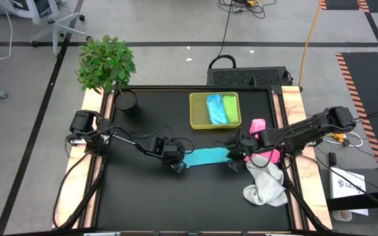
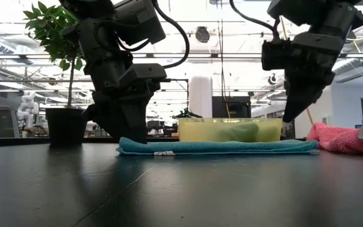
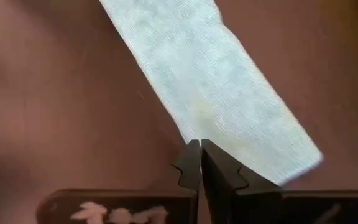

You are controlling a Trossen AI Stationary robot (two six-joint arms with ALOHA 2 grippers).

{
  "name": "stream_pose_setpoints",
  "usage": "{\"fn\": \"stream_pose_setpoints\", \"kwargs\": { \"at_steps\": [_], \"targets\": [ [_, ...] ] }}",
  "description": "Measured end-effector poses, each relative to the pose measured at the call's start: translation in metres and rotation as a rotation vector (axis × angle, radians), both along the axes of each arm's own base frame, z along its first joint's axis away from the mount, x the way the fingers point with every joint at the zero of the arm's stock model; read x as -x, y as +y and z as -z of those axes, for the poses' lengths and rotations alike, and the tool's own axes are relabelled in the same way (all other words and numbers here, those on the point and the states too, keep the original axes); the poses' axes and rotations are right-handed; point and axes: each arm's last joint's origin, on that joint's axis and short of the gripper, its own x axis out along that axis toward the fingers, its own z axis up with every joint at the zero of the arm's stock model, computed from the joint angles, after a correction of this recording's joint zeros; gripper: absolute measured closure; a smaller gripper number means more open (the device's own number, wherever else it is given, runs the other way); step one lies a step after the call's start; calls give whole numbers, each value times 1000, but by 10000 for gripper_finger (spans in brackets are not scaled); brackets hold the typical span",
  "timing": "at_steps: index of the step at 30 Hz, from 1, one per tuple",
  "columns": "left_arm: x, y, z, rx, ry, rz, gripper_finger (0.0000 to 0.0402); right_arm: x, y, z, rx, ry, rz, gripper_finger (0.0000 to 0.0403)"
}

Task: Fold microfiber towels
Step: Fold the blue microfiber cloth

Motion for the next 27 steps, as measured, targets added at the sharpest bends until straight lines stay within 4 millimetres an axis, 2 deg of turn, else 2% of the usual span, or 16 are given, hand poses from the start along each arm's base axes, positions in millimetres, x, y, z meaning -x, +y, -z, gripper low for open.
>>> {"fn": "stream_pose_setpoints", "kwargs": {
  "at_steps": [3,7,15,20,27],
  "targets": [
    [0,0,0,0,0,-2,225,4,-5,-3,-12,16,3,373],
    [0,0,0,0,-4,-10,225,9,-13,-4,-4,54,31,321],
    [0,0,0,2,-4,-18,225,9,-28,5,49,129,70,228],
    [0,0,0,3,-5,-18,225,4,-38,12,105,143,36,205],
    [0,0,0,4,-4,-22,225,0,-46,26,76,203,-7,202]
  ]
}}
